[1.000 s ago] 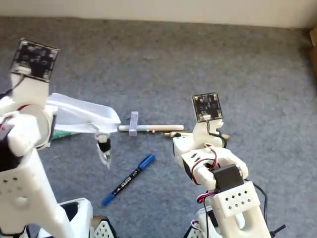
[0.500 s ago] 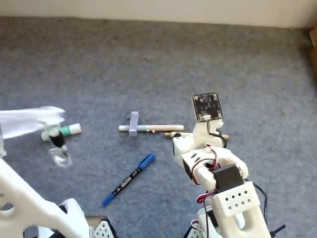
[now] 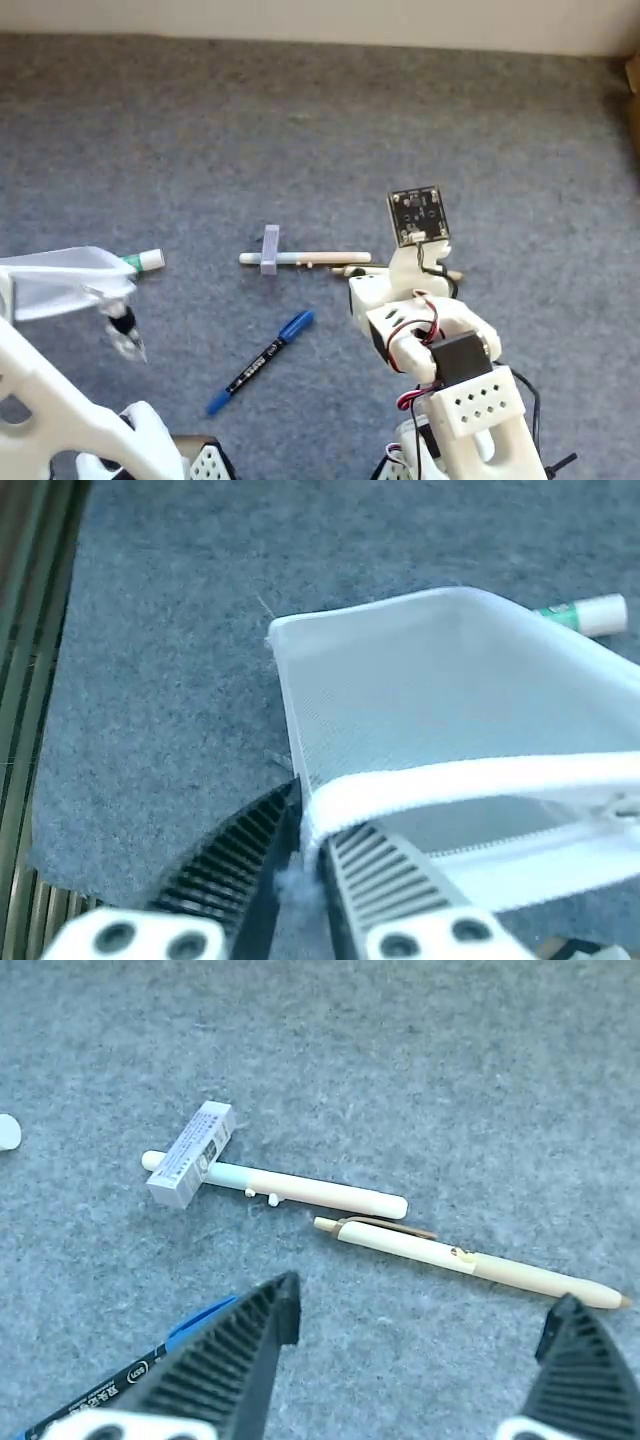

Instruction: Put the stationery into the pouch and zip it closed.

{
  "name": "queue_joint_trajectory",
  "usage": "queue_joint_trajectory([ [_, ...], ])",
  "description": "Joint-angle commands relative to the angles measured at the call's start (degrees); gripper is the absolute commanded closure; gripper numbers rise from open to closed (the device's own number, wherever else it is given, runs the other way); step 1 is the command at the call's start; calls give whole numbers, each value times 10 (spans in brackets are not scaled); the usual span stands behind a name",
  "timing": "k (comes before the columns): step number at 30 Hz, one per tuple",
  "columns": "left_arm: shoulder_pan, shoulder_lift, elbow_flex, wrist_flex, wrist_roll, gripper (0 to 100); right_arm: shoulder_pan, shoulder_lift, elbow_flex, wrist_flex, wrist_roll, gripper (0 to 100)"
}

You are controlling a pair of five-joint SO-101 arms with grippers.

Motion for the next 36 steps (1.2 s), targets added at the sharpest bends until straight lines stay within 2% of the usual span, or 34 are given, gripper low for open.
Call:
queue_joint_trajectory([
  [1,60,-41,7,34,1,994,7,-12,-6,-16,0,644],
  [12,225,-229,117,35,79,994,6,-12,-6,-16,0,644],
  [16,249,-232,113,35,113,994,6,-12,-6,-16,0,644],
  [21,246,-237,89,29,148,994,6,-12,-6,-16,0,644],
  [23,217,-237,70,29,147,994,6,-12,-6,-16,0,644],
  [28,93,-237,16,28,138,994,6,-12,-6,-16,0,644],
  [36,-79,-237,-1,21,24,993,7,-12,-6,-16,0,644],
])
